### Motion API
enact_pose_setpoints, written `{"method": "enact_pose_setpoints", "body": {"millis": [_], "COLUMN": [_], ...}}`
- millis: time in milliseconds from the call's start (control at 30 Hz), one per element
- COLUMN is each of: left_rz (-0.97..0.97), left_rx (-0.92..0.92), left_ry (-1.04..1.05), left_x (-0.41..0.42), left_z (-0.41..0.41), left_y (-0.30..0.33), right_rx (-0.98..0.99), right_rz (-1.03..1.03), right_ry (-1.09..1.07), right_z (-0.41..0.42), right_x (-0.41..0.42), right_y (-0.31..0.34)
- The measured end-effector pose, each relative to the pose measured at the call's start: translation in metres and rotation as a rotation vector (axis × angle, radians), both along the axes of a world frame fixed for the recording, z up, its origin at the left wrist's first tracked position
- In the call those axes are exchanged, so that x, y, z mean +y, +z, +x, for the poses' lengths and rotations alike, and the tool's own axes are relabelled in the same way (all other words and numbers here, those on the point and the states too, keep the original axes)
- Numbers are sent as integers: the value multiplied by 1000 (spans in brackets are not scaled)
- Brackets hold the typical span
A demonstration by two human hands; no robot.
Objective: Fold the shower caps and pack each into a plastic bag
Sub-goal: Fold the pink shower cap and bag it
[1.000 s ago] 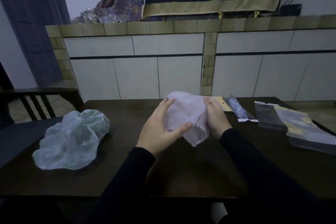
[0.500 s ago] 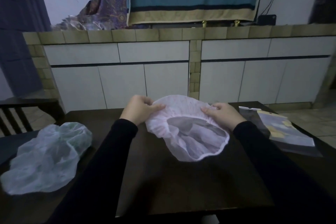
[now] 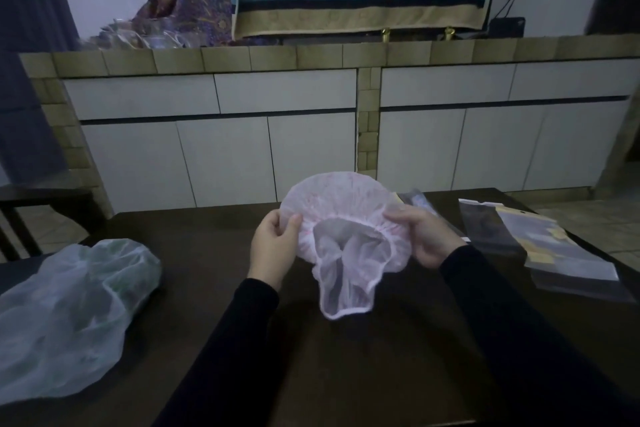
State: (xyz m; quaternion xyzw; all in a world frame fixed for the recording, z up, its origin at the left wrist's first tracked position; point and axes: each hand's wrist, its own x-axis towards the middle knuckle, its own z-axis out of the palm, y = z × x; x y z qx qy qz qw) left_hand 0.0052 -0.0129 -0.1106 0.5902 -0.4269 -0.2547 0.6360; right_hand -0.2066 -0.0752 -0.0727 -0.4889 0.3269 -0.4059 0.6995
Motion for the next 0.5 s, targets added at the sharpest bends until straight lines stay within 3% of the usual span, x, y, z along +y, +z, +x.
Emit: {"method": "enact_pose_setpoints", "body": {"millis": [100,200,367,500], "left_rz": [-39,70,105,84], "left_rx": [-39,-68,246,439], "left_ry": [26,32,45,-76], "left_x": [-10,-23,-37,-38], "left_z": [3,16,17,14], "left_y": [5,8,-15,-15], "right_rx": [41,119,-154,207], "right_rz": [104,256,225,-2], "right_ry": [-101,-273,-293,-261], "right_z": [-3,-11,8,22], "right_x": [-18,-39,-42,-33], "right_y": [-8,-20,-35,-39]}}
